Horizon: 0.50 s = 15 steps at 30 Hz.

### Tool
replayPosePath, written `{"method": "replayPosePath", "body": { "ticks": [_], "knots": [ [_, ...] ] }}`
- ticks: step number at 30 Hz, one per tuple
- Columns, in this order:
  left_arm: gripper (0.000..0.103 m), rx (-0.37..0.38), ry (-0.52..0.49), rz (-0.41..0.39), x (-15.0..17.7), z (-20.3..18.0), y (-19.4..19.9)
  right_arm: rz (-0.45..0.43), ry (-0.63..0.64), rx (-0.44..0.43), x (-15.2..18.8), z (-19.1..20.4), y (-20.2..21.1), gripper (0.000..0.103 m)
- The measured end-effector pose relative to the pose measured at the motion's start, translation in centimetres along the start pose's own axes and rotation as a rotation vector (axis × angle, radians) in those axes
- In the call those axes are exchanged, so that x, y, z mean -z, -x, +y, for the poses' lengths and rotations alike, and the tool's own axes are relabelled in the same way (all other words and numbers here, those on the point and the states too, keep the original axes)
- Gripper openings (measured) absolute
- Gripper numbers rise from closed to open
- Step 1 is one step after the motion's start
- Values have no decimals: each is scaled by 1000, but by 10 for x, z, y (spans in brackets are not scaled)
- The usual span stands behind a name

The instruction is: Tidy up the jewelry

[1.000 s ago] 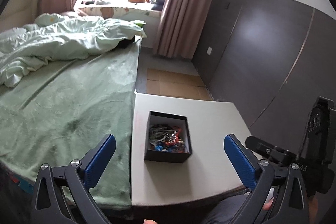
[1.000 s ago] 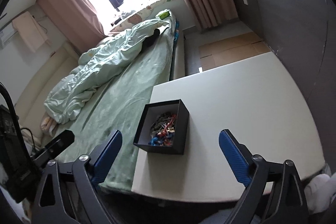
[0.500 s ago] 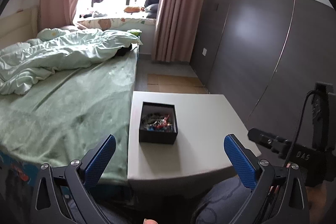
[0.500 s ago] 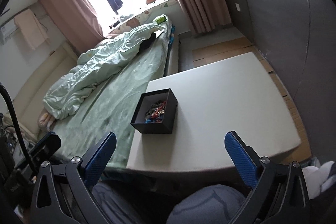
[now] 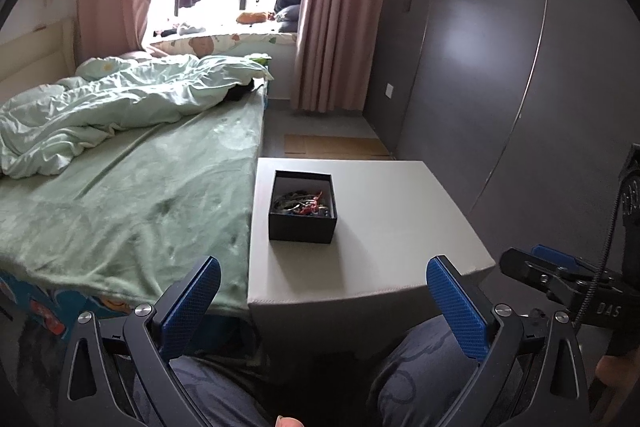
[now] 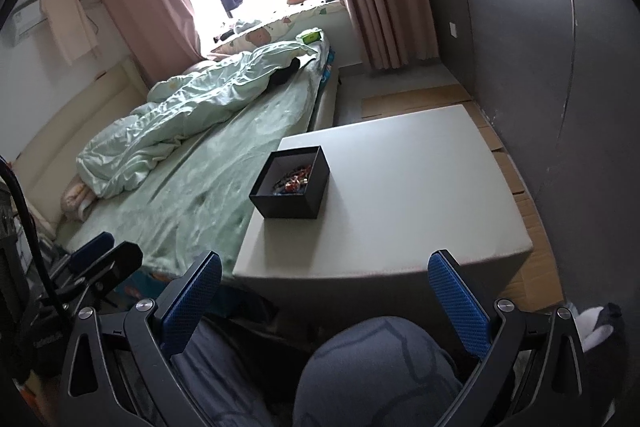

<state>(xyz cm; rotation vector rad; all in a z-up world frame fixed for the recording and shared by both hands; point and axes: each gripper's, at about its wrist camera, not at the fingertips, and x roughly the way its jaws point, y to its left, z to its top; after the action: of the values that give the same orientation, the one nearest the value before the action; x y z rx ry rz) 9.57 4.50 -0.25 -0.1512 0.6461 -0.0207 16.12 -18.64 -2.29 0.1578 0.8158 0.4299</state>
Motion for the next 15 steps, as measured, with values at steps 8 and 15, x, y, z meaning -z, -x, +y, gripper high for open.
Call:
{"method": "replayPosePath", "body": {
  "ticks": [8, 15],
  "knots": [
    [103, -8, 13, -14, 9, 2, 18, 7, 4, -24, 11, 0, 16, 103],
    [103, -5, 14, -15, 13, 2, 27, 5, 16, -12, 15, 5, 22, 103]
  ]
}}
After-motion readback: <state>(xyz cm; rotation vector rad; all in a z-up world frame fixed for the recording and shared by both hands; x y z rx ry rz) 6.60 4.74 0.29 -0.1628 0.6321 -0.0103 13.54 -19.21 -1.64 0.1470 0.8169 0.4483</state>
